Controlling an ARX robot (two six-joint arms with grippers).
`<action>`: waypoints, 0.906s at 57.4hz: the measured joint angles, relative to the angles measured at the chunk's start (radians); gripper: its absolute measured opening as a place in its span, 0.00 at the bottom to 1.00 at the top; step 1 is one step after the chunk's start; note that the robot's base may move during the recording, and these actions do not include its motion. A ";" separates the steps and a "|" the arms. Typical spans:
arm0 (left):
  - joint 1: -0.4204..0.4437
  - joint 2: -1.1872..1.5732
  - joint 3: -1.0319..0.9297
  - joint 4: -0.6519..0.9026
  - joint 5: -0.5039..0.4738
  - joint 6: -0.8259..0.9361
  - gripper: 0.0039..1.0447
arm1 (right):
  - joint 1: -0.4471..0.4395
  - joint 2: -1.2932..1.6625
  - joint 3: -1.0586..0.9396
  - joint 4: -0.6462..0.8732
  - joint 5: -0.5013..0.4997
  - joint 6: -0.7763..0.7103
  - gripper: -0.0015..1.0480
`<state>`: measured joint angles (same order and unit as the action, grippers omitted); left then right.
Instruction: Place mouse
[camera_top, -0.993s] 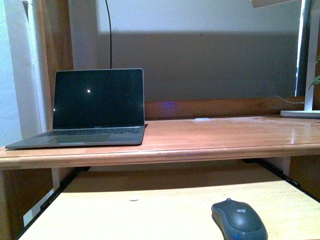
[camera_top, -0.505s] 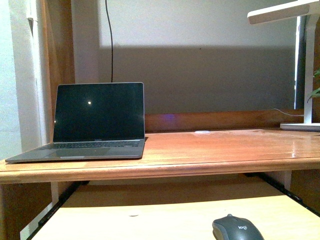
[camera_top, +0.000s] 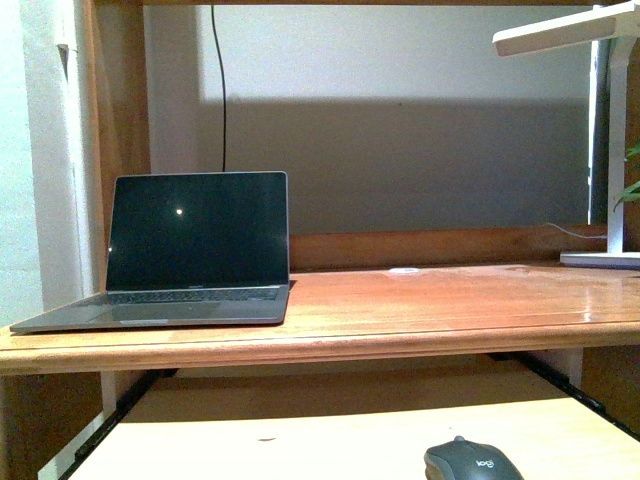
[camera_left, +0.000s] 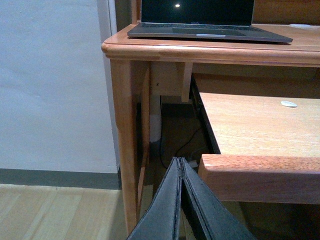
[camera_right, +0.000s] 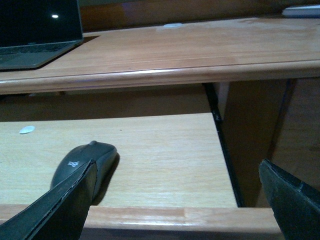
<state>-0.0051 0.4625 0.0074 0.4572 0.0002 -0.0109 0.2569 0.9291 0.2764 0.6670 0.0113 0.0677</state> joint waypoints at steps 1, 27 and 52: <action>0.000 -0.006 0.000 -0.005 0.000 0.000 0.02 | 0.009 0.007 0.005 0.002 0.006 -0.005 0.93; 0.000 -0.185 0.000 -0.178 0.000 0.000 0.02 | 0.260 0.283 0.170 0.020 0.160 -0.105 0.93; 0.000 -0.398 0.000 -0.426 0.000 0.000 0.02 | 0.341 0.438 0.318 -0.117 0.196 -0.120 0.93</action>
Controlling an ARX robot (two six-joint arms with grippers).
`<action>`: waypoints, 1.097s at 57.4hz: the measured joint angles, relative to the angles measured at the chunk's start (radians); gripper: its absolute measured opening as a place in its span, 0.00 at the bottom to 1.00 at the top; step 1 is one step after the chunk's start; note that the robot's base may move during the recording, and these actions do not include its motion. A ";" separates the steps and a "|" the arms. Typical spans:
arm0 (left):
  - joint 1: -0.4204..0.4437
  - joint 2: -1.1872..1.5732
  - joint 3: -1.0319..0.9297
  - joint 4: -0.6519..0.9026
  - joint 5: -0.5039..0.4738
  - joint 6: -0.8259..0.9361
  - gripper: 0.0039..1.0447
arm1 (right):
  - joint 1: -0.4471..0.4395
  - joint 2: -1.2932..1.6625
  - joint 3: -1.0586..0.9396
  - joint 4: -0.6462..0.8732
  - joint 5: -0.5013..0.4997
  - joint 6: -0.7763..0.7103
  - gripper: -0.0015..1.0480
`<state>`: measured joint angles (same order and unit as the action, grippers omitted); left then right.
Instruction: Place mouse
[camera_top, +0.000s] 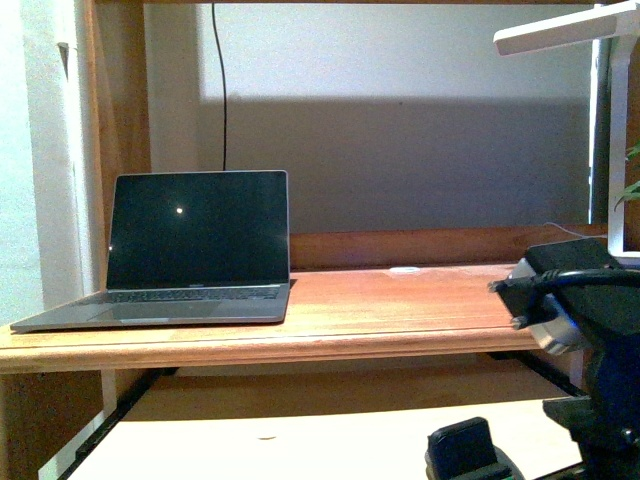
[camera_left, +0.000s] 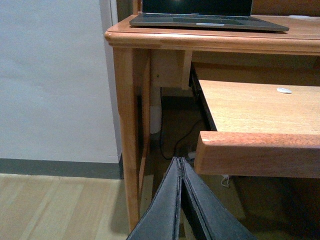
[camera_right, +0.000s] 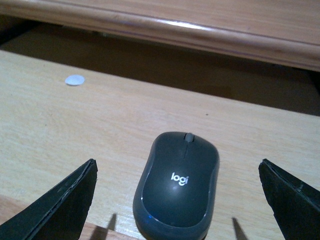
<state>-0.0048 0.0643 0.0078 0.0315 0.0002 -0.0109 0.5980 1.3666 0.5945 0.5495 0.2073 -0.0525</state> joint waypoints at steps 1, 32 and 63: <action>0.000 -0.012 0.000 -0.009 0.000 0.000 0.02 | 0.002 0.003 0.002 -0.006 0.000 -0.002 0.93; 0.000 -0.058 0.000 -0.030 0.000 0.000 0.02 | 0.029 0.140 0.223 -0.284 0.075 -0.047 0.93; 0.000 -0.058 0.000 -0.030 0.000 0.000 0.02 | -0.010 0.213 0.366 -0.572 0.129 0.037 0.93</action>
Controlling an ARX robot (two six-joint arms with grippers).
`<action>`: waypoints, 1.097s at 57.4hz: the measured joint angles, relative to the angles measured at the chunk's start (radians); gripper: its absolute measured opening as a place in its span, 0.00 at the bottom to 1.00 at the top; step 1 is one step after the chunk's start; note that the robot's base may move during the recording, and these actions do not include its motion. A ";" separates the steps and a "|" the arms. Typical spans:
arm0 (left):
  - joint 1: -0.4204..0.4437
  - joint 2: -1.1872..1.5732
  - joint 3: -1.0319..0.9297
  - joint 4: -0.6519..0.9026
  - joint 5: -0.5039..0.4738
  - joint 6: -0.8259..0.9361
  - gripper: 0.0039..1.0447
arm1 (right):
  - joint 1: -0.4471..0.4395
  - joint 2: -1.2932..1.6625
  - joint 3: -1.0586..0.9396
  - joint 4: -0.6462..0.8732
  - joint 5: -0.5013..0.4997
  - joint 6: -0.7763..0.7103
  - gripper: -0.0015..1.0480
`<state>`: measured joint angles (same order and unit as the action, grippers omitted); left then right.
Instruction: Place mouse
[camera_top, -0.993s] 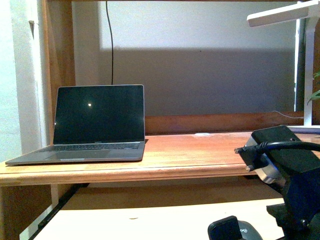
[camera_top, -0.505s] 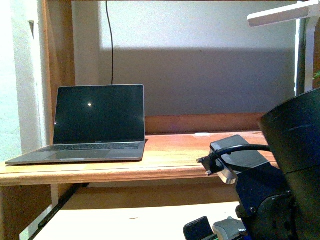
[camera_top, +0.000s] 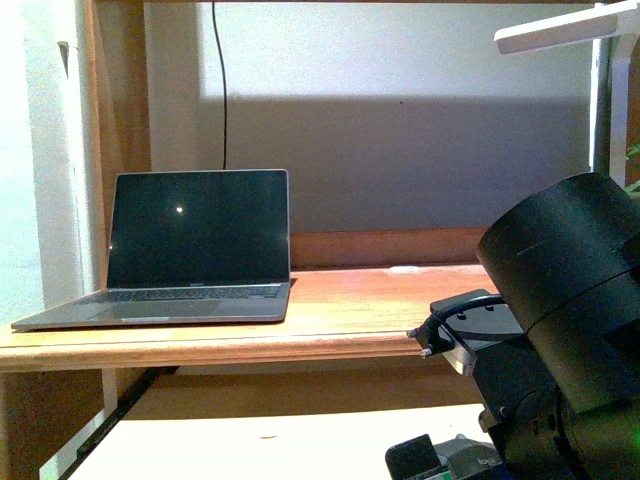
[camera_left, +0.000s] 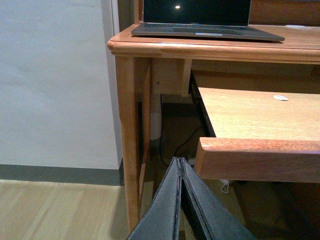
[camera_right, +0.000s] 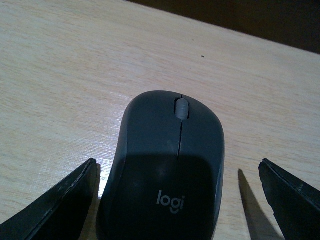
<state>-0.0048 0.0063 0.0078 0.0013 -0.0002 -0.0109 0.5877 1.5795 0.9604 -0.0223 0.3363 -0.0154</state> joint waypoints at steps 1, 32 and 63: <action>0.000 0.000 0.000 0.000 0.000 0.000 0.02 | -0.003 0.004 0.008 -0.013 -0.004 0.010 0.93; 0.000 0.000 0.000 0.000 0.000 0.000 0.02 | -0.020 0.066 0.105 -0.130 -0.029 0.071 0.61; 0.000 0.000 0.000 0.000 0.000 0.000 0.02 | -0.039 -0.156 0.113 -0.132 -0.121 0.022 0.53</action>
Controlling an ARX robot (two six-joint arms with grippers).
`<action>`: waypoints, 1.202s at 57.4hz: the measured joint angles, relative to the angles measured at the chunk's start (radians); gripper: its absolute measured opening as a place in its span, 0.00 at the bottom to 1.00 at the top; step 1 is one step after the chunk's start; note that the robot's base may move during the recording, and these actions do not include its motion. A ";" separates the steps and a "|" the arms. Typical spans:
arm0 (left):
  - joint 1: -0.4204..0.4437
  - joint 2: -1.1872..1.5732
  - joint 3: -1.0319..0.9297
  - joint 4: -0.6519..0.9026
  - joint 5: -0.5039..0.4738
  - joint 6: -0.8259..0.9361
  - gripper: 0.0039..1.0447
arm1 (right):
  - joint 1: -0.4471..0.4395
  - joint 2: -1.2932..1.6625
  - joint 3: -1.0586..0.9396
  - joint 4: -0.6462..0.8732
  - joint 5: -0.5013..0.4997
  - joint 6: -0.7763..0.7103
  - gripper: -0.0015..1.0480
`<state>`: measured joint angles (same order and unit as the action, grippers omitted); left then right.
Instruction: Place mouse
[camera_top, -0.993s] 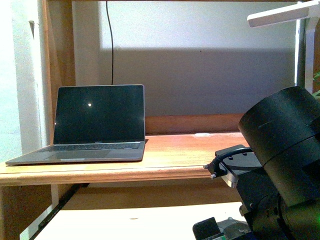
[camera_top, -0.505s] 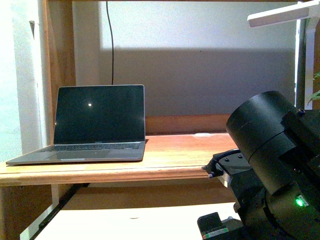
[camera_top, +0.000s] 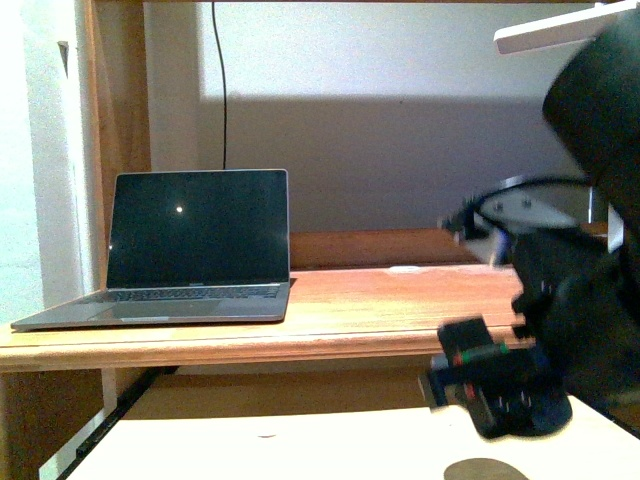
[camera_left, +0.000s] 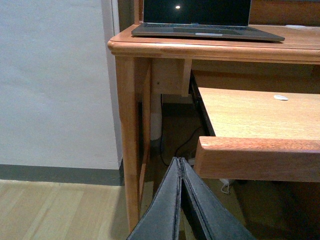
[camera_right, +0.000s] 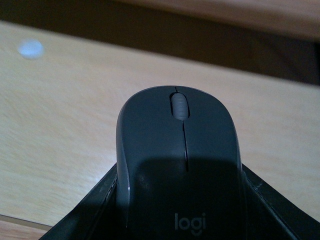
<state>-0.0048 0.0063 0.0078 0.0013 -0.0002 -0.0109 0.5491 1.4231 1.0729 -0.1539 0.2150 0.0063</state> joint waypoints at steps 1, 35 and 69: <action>0.000 0.000 0.000 0.000 0.000 0.000 0.02 | 0.002 -0.002 0.008 0.002 0.000 0.000 0.53; 0.000 0.000 0.000 0.000 0.000 0.000 0.74 | 0.060 0.551 0.714 0.029 0.225 -0.037 0.53; 0.000 0.000 0.000 0.000 0.000 0.002 0.93 | 0.052 0.871 1.099 -0.123 0.369 0.022 0.53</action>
<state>-0.0048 0.0063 0.0078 0.0013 0.0002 -0.0093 0.6010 2.2944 2.1723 -0.2771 0.5835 0.0280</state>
